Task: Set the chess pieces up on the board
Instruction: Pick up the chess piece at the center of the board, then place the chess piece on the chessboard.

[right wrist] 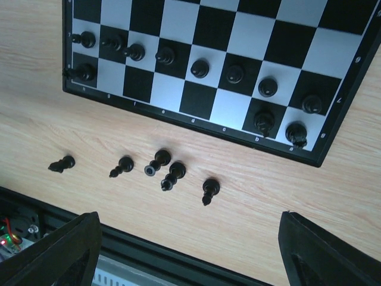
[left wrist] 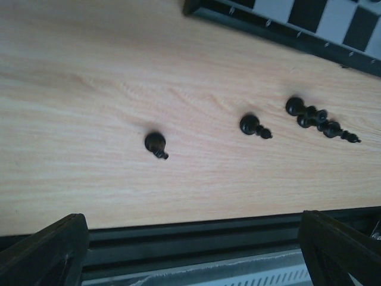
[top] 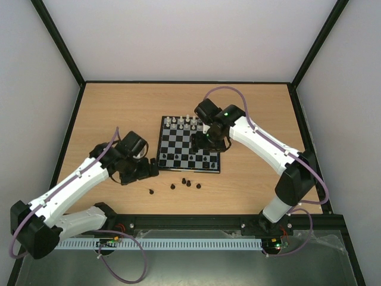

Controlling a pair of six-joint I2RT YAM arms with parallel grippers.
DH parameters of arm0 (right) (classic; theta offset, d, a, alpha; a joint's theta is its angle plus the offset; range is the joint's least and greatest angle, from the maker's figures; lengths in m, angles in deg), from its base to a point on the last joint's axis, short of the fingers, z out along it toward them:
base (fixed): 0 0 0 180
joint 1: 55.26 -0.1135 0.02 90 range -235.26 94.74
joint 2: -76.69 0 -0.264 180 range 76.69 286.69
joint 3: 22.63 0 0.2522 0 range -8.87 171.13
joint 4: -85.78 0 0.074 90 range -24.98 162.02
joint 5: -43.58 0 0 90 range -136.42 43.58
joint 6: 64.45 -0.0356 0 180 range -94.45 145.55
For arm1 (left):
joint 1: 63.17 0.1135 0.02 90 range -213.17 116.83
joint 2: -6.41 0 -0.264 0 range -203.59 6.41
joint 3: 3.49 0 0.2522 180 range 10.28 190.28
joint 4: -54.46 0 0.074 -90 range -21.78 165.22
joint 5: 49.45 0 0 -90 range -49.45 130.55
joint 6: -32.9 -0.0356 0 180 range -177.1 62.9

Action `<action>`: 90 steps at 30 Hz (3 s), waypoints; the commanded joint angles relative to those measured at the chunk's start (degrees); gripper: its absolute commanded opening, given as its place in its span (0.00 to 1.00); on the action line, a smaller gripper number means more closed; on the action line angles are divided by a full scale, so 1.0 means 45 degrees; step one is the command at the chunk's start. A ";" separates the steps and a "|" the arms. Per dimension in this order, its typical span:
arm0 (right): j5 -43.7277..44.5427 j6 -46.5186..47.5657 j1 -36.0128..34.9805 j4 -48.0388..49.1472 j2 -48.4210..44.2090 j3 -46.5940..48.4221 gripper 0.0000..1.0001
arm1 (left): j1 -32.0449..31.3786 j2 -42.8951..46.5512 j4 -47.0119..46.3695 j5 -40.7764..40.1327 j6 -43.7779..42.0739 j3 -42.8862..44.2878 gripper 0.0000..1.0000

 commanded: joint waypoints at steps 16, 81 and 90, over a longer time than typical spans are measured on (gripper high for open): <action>-0.1192 0.0998 -0.0295 0.0718 -0.2105 -0.2878 0.84 | -0.1324 -0.0970 -0.3520 0.0144 0.5264 -0.2651 0.99; -0.1034 -0.1371 -0.0295 0.1155 -0.2315 -0.3338 0.84 | -0.1125 -0.7841 0.1135 -0.1508 -0.2363 0.6402 0.02; -0.0798 -0.1508 -0.0295 0.0816 -0.1913 -0.2690 0.99 | -0.0917 -0.8712 0.0193 -0.1426 -0.3137 0.6248 0.02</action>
